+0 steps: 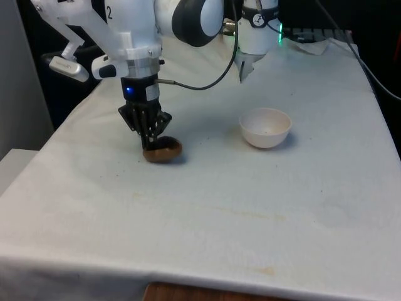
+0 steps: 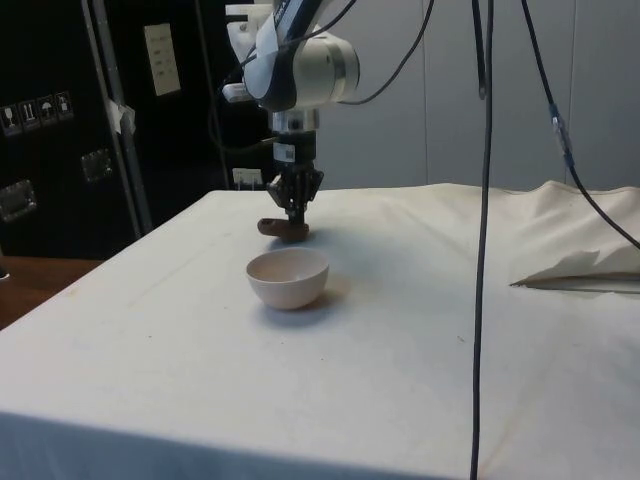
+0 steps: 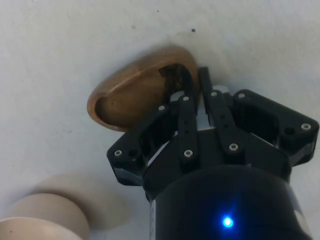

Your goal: Pour the coffee beans from the cup into the bowl.

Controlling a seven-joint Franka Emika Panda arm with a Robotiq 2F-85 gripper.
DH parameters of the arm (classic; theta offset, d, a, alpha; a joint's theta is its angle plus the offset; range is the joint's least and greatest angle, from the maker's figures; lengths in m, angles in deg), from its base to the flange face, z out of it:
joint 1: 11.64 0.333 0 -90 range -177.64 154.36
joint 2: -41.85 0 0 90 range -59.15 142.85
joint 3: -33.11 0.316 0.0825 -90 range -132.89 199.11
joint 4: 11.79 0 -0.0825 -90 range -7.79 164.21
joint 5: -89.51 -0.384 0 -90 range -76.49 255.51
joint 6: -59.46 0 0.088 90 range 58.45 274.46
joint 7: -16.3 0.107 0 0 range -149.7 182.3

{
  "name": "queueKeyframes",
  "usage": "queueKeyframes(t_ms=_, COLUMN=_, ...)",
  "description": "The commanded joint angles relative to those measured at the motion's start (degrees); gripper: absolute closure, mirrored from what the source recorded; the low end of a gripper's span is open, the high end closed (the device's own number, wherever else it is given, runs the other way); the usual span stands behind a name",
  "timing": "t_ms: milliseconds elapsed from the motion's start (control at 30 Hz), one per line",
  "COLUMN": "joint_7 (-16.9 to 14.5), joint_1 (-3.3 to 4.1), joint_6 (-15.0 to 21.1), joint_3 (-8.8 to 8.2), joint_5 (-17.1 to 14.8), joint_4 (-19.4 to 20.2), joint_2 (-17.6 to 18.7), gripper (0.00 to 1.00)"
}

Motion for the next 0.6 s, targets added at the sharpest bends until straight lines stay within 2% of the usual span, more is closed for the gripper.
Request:
queueKeyframes(t_ms=0, joint_7=0.4, joint_1=0.4, joint_6=-0.52, joint_3=-0.46, joint_5=0.46, joint_4=0.23, joint_2=-0.63, gripper=1.0)
queueKeyframes(t_ms=33, joint_7=0.52, joint_1=0.52, joint_6=-0.57, joint_3=-0.57, joint_5=0.63, joint_4=0.29, joint_2=-0.86, gripper=1.0)
queueKeyframes(t_ms=67, joint_7=0.0, joint_1=0.06, joint_6=-0.11, joint_3=-0.06, joint_5=0.06, joint_4=0.0, joint_2=-0.34, gripper=1.0)
queueKeyframes(t_ms=100, joint_7=0.63, joint_1=0.63, joint_6=-0.69, joint_3=-0.69, joint_5=0.8, joint_4=0.34, joint_2=-1.03, gripper=1.0)
queueKeyframes(t_ms=167, joint_7=0.92, joint_1=0.97, joint_6=-1.2, joint_3=-1.09, joint_5=1.32, joint_4=0.52, joint_2=-1.83, gripper=1.0)
queueKeyframes(t_ms=300, joint_7=1.55, joint_1=1.26, joint_6=-2.06, joint_3=-1.49, joint_5=2.41, joint_4=0.52, joint_2=-2.75, gripper=1.0)
queueKeyframes(t_ms=333, joint_7=1.78, joint_1=1.26, joint_6=-2.23, joint_3=-1.49, joint_5=2.75, joint_4=0.52, joint_2=-2.92, gripper=1.0)
queueKeyframes(t_ms=367, joint_7=1.38, joint_1=0.74, joint_6=-2.35, joint_3=-0.97, joint_5=2.52, joint_4=0.17, joint_2=-2.92, gripper=1.0)
queueKeyframes(t_ms=400, joint_7=2.18, joint_1=1.43, joint_6=-2.69, joint_3=-1.72, joint_5=3.38, joint_4=0.46, joint_2=-3.32, gripper=1.0)
queueKeyframes(t_ms=567, joint_7=3.09, joint_1=1.78, joint_6=-3.55, joint_3=-2.18, joint_5=4.93, joint_4=0.52, joint_2=-4.3, gripper=1.0)
